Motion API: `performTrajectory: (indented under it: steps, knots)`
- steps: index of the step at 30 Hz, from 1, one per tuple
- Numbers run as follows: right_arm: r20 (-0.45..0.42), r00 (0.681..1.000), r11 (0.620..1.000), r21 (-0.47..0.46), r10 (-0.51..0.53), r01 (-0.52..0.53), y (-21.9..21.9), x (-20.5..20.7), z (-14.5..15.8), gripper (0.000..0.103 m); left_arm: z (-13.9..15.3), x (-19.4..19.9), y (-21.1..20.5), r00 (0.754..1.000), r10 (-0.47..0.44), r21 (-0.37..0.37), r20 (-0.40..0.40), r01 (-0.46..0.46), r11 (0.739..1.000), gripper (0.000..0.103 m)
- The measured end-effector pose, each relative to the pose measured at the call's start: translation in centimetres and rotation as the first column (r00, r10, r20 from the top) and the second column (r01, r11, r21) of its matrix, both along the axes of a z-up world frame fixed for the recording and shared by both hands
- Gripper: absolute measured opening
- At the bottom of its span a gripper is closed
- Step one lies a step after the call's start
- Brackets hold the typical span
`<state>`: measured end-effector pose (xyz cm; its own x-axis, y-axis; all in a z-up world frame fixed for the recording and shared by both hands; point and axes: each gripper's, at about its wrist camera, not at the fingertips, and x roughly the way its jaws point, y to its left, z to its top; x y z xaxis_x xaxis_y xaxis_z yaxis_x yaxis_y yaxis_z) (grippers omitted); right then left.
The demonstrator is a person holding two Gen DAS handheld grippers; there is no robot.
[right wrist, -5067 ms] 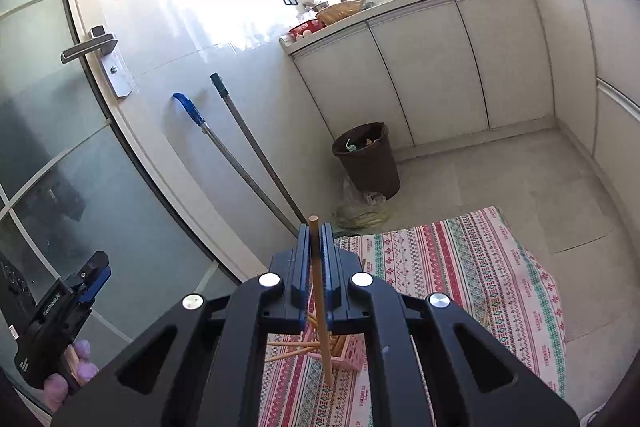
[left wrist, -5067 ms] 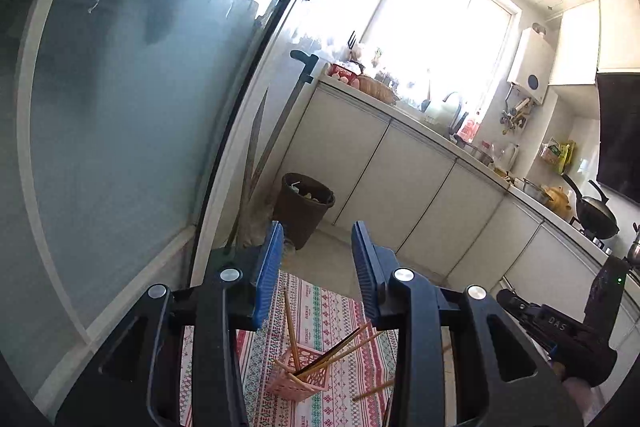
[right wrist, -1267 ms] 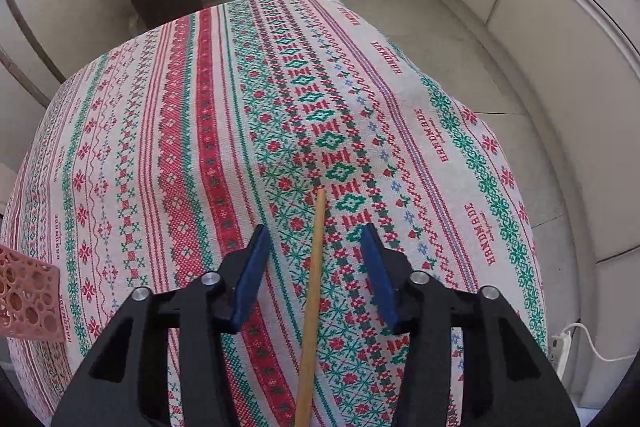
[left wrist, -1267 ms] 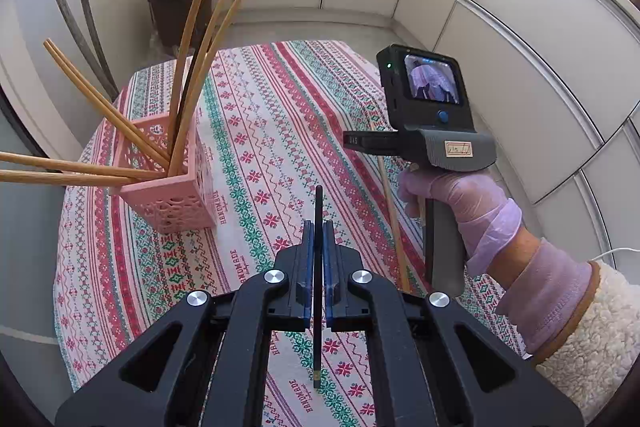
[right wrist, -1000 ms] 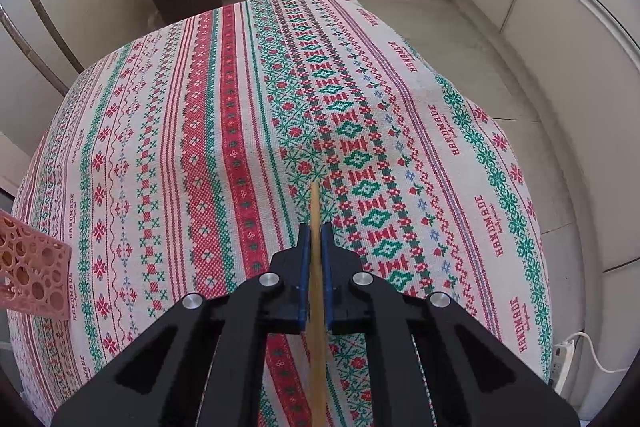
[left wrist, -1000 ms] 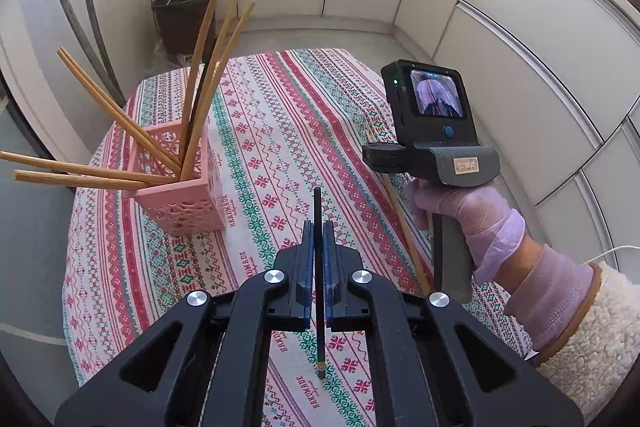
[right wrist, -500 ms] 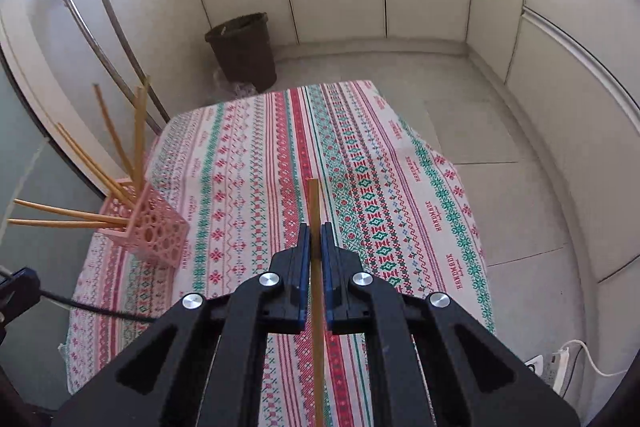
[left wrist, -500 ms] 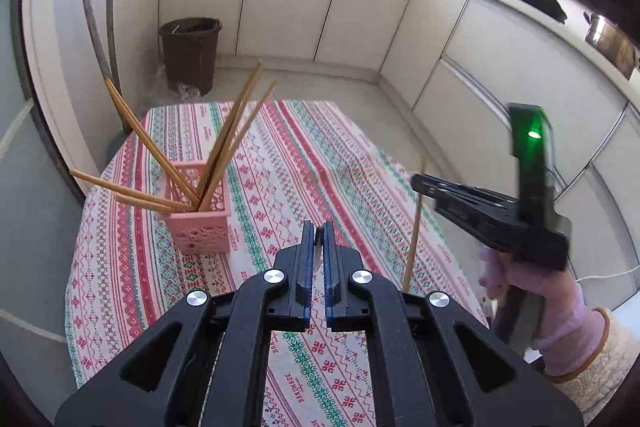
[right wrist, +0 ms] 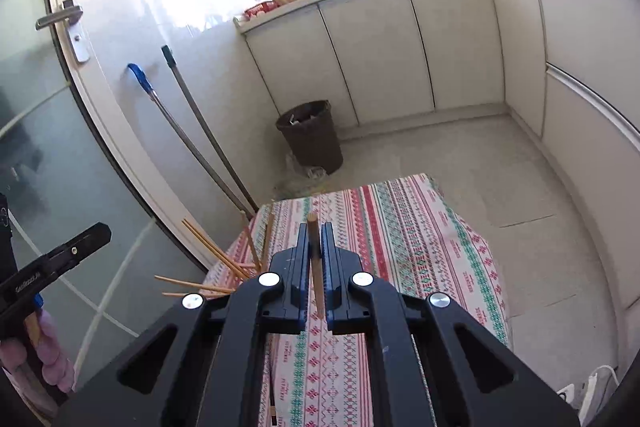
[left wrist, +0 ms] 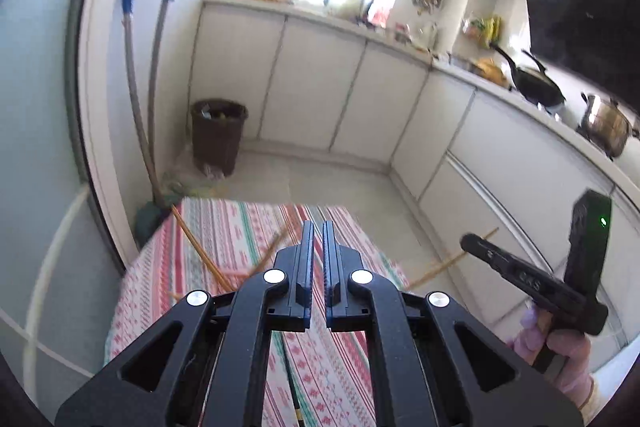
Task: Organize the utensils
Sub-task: 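Carry both held chopsticks up over the pink basket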
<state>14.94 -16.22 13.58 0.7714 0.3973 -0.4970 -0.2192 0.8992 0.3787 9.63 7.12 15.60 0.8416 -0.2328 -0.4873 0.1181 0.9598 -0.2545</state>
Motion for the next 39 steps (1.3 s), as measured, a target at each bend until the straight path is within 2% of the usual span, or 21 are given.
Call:
performTrajectory:
  steps: [2,3,5,7,8,9,10,11,12,13,15,17,18,20,24,26,28,30,32,35,39]
  knots:
    - [0.022,1.000,1.000,0.015,0.014,-0.015,0.2,0.0,1.1,0.006,0.8,0.4,0.5,1.000,0.002,-0.009,0.004,-0.002,1.000,0.004]
    - [0.028,0.999,1.000,0.021,0.015,-0.015,0.3,0.1,1.4,0.006,0.6,0.8,0.4,0.999,-0.033,-0.021,-0.026,0.033,0.999,0.004]
    - [0.036,0.999,1.000,0.023,0.012,-0.013,0.2,0.3,1.5,0.006,-1.5,2.0,-0.9,0.976,-0.142,-0.002,-0.163,0.143,0.990,0.014]
    - [0.032,0.999,1.000,0.018,-0.006,0.005,-0.1,0.7,1.1,0.006,-5.4,2.8,-2.9,0.948,-0.136,0.049,-0.288,0.157,0.986,0.021]
    - [0.023,1.000,1.000,0.018,-0.018,0.018,-0.5,1.0,0.9,0.006,-8.6,3.4,-4.3,0.919,-0.117,0.112,-0.378,0.170,0.979,0.021]
    - [0.010,1.000,0.999,0.024,-0.029,0.029,-0.9,1.4,0.5,0.006,-11.9,4.2,-5.3,0.880,-0.100,0.134,-0.465,0.182,0.974,0.021]
    - [-0.007,0.999,0.999,0.031,-0.040,0.041,-1.5,1.9,0.0,0.006,-15.9,5.2,-6.2,0.817,-0.083,0.135,-0.570,0.192,0.972,0.021]
    - [-0.022,0.998,0.998,0.034,-0.050,0.051,-1.9,2.3,-0.5,0.006,-18.9,5.9,-6.9,0.772,-0.075,0.135,-0.631,0.204,0.970,0.021]
    - [-0.034,0.998,0.998,0.034,-0.058,0.059,-2.3,2.6,-1.1,0.006,-21.4,6.5,-7.3,0.744,-0.051,0.147,-0.667,0.199,0.969,0.021]
    - [-0.050,0.997,0.997,0.037,-0.065,0.067,-2.7,3.0,-1.6,0.006,-23.9,7.3,-7.6,0.733,0.007,0.195,-0.680,0.171,0.966,0.022]
    - [-0.078,0.994,0.996,0.057,-0.070,0.074,-3.5,3.5,-2.5,0.006,-26.7,8.5,-7.7,0.727,0.095,0.263,-0.680,0.122,0.957,0.022]
    - [-0.094,0.993,0.995,0.059,-0.077,0.083,-4.2,3.8,-3.1,0.006,-28.8,9.8,-7.2,0.703,0.135,0.256,-0.698,0.069,0.964,0.025]
    - [-0.096,0.992,0.994,0.052,-0.087,0.092,-4.5,3.9,-3.3,0.006,-29.4,10.3,-7.0,0.700,0.149,0.254,-0.698,0.048,0.966,0.026]
    - [-0.101,0.990,0.994,0.050,-0.096,0.102,-5.0,4.1,-3.7,0.006,-30.3,11.2,-6.8,0.698,0.169,0.250,-0.696,0.015,0.968,0.030]
    - [-0.119,0.987,0.992,0.057,-0.107,0.115,-6.1,4.5,-4.3,0.006,-30.3,11.9,-8.2,0.747,0.175,0.292,-0.642,0.027,0.956,0.036]
    - [-0.123,0.986,0.991,0.057,-0.114,0.121,-6.6,4.6,-4.4,0.006,-30.1,11.6,-9.4,0.767,0.138,0.294,-0.627,0.068,0.953,0.009]
    - [-0.126,0.985,0.990,0.061,-0.118,0.127,-6.8,4.7,-4.4,0.006,-30.0,11.1,-10.3,0.770,0.115,0.302,-0.627,0.104,0.948,0.004]
    - [-0.132,0.985,0.989,0.074,-0.114,0.125,-7.0,4.7,-4.4,0.006,-29.9,9.9,-10.9,0.777,0.056,0.242,-0.627,0.125,0.962,0.004]
    - [-0.130,0.986,0.990,0.084,-0.100,0.112,-6.8,4.4,-4.2,0.006,-28.3,8.5,-10.2,0.795,0.000,0.163,-0.607,0.124,0.979,0.004]
    - [-0.110,0.991,0.992,0.095,-0.074,0.085,-6.3,3.9,-3.3,0.006,-23.8,5.9,-8.8,0.844,-0.062,0.068,-0.532,0.116,0.991,0.004]
    - [-0.083,0.996,0.994,0.103,-0.036,0.045,-5.0,2.8,-2.3,0.006,-18.5,2.9,-6.7,0.899,-0.078,0.008,-0.430,0.090,0.996,0.004]
